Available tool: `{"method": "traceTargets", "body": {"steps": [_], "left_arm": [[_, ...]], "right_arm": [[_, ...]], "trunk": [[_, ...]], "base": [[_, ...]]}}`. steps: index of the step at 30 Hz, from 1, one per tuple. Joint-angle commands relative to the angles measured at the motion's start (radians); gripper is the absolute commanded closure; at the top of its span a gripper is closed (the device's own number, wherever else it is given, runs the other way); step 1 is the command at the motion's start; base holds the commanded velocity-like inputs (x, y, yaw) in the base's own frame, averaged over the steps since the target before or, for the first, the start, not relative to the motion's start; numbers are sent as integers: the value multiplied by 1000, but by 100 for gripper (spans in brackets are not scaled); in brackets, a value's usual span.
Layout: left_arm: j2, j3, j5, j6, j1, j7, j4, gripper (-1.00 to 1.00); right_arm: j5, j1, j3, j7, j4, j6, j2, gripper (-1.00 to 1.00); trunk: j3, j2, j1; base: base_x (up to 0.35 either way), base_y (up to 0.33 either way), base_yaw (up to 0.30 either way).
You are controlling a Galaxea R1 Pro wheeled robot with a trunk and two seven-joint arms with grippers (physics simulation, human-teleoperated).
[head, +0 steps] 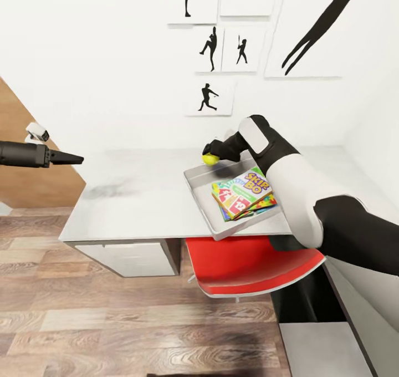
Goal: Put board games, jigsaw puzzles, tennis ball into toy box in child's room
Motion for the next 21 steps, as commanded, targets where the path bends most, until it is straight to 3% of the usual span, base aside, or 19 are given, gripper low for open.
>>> {"method": "traceTargets", "body": {"steps": [1, 6, 14, 21], "left_arm": [[2, -7, 8, 9, -2, 0, 3, -100], [2, -7, 6, 7, -2, 0, 6, -100], [2, -7, 5, 7, -2, 0, 7, -100], [2, -7, 4, 7, -2, 0, 7, -100]], "right_arm": [[-12, -2, 37, -18, 1, 6, 0, 100], [-12, -2, 72, -26, 6, 17, 0, 100], [-13, -1, 77, -27, -2, 104, 0, 100], [-16, -1, 78, -27, -3, 110, 0, 100]], "trunk": [[-2, -2, 1], [-2, -2, 1], [-2, -2, 1], [-2, -2, 1]], "base": [[0, 6, 13], [0, 3, 6], [0, 0, 0], [-25, 4, 0]]}}
